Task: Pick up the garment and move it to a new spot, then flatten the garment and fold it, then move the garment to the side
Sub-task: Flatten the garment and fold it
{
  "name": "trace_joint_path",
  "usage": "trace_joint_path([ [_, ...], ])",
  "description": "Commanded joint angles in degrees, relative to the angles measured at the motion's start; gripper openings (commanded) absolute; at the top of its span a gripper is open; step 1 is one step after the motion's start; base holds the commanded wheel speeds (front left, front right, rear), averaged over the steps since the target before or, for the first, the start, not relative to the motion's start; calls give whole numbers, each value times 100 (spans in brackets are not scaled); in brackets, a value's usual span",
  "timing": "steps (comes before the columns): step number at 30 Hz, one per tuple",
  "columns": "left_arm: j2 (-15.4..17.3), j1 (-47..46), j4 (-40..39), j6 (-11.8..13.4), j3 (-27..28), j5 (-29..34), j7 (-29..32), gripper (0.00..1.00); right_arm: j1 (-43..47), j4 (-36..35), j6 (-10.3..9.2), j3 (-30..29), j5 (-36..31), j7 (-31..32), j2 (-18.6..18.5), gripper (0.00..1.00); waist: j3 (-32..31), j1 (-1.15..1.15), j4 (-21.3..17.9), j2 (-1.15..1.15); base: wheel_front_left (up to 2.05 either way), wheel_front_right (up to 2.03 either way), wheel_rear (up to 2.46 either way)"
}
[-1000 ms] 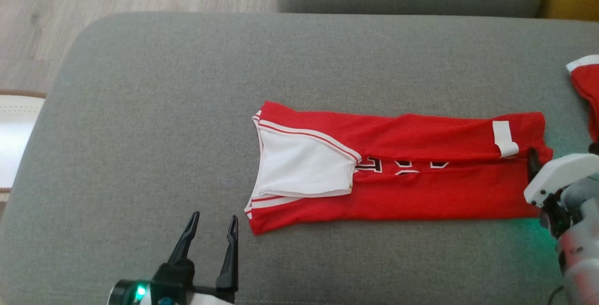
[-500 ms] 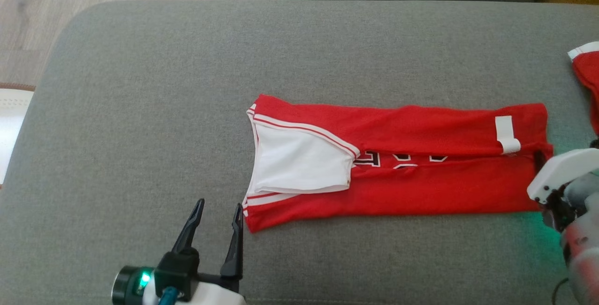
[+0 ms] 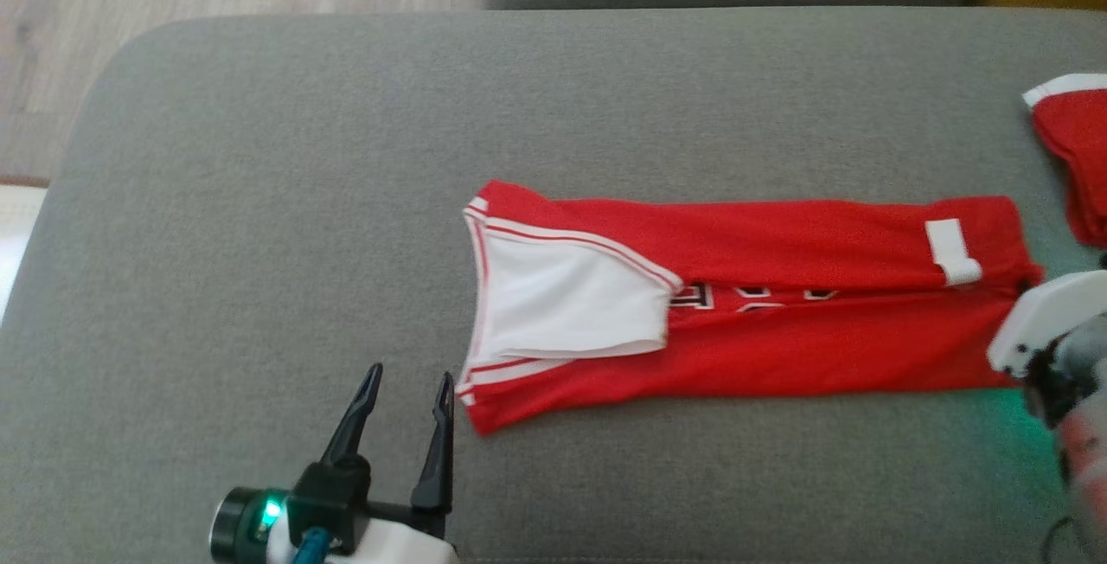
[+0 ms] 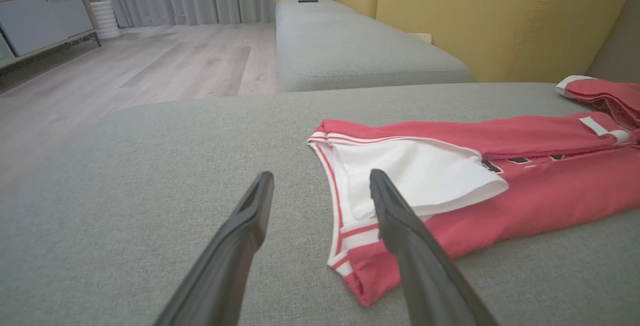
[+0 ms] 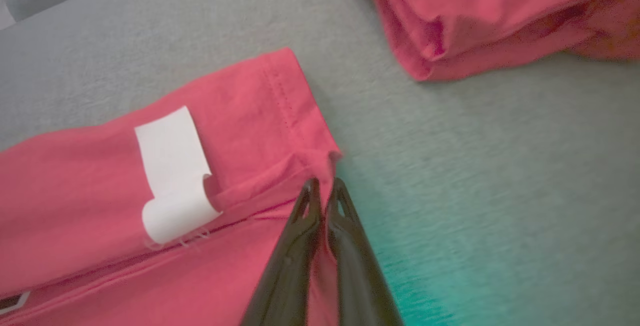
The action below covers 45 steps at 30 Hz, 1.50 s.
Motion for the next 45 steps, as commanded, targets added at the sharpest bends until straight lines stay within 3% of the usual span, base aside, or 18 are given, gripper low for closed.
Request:
trace_joint_path([
  [1,-52,-199,-180,-16,257,55,-71,100,-239,-185,36,133,-106,-88,-320,0,-41,0,-105,0,0,0,0],
  [10,-97,-208,-128,-106,298,88,-71,100,-640,-440,36,269,-302,-33,-689,0,-121,0,-348,0,0,0,0],
  [20,-151,-108,-15,-187,344,64,-71,100,-603,-1203,36,864,111,-162,149,0,-491,0,-310,0,0,0,0],
  [30,-185,27,-14,-275,355,83,-71,100,496,-3276,36,1842,652,368,1053,0,-672,0,168,0,0,0,0],
  [38,-214,7,44,-345,304,95,-71,100,1652,-5184,36,2666,1051,1209,1307,0,-647,0,574,0,0,0,0],
  [45,-233,-76,106,-400,255,110,-71,100,1987,-5416,36,3230,1552,1397,1324,0,-636,0,855,0,0,0,0],
])
